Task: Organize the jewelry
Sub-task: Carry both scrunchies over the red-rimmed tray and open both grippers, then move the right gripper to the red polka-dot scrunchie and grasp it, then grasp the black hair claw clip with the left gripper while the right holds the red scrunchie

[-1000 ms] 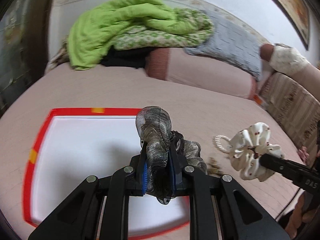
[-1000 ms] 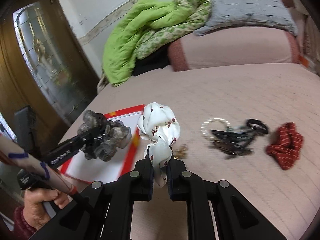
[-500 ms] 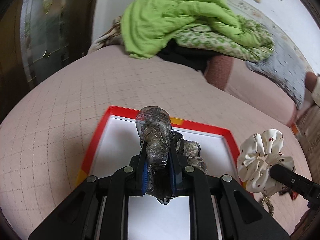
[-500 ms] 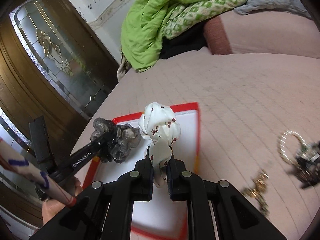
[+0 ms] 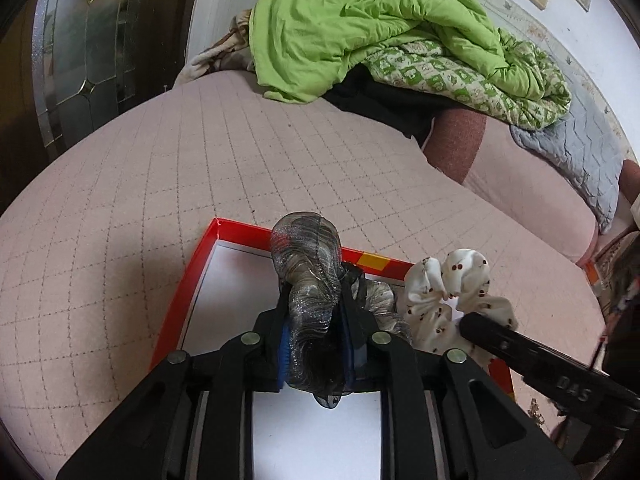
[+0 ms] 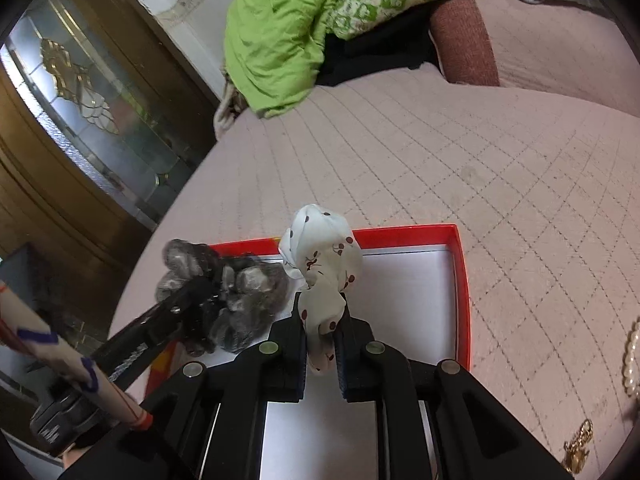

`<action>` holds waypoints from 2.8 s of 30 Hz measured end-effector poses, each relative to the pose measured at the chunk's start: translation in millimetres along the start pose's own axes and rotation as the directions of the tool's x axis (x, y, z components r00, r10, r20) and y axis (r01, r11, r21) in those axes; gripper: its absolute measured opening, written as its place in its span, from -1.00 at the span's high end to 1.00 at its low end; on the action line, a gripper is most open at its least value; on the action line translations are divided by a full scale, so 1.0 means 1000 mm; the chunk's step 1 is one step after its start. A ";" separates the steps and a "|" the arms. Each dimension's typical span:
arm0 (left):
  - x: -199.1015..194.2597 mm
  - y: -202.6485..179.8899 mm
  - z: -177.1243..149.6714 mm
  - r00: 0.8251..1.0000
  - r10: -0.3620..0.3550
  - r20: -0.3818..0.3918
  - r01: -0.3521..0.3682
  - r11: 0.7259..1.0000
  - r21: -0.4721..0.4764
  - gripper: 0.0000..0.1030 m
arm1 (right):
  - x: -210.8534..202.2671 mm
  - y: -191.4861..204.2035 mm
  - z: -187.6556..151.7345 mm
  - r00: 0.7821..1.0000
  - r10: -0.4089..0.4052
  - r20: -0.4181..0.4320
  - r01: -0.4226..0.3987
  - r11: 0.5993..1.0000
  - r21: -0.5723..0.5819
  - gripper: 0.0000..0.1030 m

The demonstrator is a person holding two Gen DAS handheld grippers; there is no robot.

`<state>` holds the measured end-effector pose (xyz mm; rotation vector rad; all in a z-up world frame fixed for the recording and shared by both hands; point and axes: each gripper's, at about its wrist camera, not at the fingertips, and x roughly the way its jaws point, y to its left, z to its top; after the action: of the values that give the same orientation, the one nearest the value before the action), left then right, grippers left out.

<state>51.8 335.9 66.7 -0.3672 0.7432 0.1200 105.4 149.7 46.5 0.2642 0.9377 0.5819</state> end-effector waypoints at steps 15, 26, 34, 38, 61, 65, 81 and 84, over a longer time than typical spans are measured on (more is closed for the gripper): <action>-0.019 -0.003 0.004 0.996 0.020 0.092 -0.016 0.999 -0.038 -0.17 | -0.006 -0.011 0.002 0.998 -0.055 -0.008 0.055 0.998 0.021 0.07; -0.054 -0.057 -0.007 0.982 -0.080 0.172 0.081 0.997 0.001 -0.19 | -0.103 -0.041 -0.025 0.993 -0.032 0.115 0.023 0.997 0.074 0.07; -0.063 -0.143 -0.047 0.974 -0.222 0.031 0.211 0.956 0.205 -0.19 | -0.183 -0.102 -0.069 0.952 -0.189 0.241 0.151 0.974 0.169 0.07; -0.064 -0.171 -0.078 0.960 -0.270 -0.076 0.280 0.920 0.275 -0.19 | -0.198 -0.125 -0.085 0.936 -0.219 0.274 0.169 0.966 0.197 0.07; -0.013 -0.248 -0.134 0.896 -0.258 -0.362 0.395 0.835 0.383 -0.19 | -0.266 -0.297 -0.124 0.914 -0.370 0.166 0.227 0.806 0.547 0.07; -0.016 -0.251 -0.134 0.888 -0.285 -0.360 0.416 0.830 0.370 -0.19 | -0.254 -0.301 -0.125 0.919 -0.377 0.117 0.262 0.803 0.535 -0.18; -0.038 -0.297 -0.149 0.890 -0.335 -0.309 0.450 0.757 0.474 -0.41 | -0.252 -0.297 -0.120 0.857 -0.509 0.084 0.429 0.794 0.432 0.77; -0.038 -0.323 -0.148 0.897 -0.334 -0.290 0.442 0.711 0.547 -0.45 | -0.270 -0.299 -0.121 0.867 -0.476 0.149 0.363 0.808 0.465 0.77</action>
<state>5.7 -18.5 83.8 0.0914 0.8147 -0.5587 -9.9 -254.1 24.0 0.4928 0.8231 -0.0841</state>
